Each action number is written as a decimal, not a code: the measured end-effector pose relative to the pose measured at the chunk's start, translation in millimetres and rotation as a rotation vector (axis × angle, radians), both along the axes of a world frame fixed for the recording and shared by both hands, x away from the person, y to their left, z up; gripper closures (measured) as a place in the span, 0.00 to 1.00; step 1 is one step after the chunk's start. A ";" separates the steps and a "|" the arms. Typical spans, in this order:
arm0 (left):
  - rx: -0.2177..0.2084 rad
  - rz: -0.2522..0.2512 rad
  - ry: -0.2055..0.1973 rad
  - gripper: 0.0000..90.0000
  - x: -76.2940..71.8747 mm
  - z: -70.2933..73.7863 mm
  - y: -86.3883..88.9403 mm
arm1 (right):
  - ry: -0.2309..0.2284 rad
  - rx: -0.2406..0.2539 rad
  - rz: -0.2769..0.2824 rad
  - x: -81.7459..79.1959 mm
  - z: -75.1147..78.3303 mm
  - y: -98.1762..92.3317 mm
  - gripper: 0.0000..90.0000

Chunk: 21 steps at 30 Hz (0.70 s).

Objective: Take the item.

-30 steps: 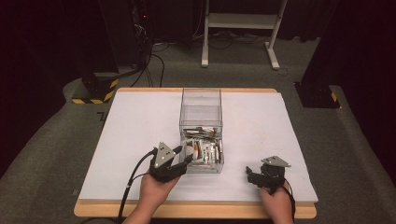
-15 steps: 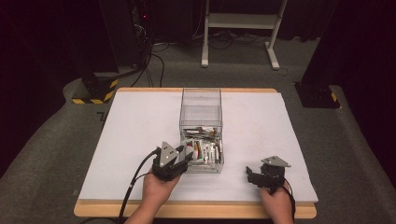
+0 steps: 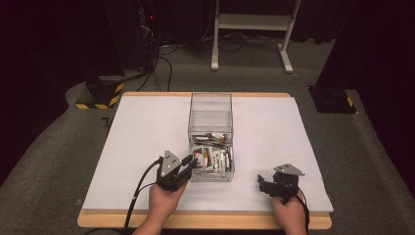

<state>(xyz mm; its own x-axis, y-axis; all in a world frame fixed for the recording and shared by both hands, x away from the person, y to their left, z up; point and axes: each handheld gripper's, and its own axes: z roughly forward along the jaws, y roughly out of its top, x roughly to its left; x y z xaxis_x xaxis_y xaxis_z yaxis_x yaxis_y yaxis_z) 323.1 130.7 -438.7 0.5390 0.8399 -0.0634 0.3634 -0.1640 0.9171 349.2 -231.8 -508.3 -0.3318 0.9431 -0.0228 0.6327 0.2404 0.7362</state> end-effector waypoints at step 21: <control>-0.086 0.048 -0.070 1.00 -10.7 5.3 13.1 | -0.002 0.001 -0.003 -0.9 -0.2 0.3 0.14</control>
<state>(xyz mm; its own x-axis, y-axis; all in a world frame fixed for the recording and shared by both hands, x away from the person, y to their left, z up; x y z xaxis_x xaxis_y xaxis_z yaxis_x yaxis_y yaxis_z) 312.4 143.8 -433.3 0.5036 0.8581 -0.1000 0.3039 -0.0676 0.9503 348.3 -231.5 -508.4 -0.3286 0.9442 -0.0228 0.6317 0.2376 0.7379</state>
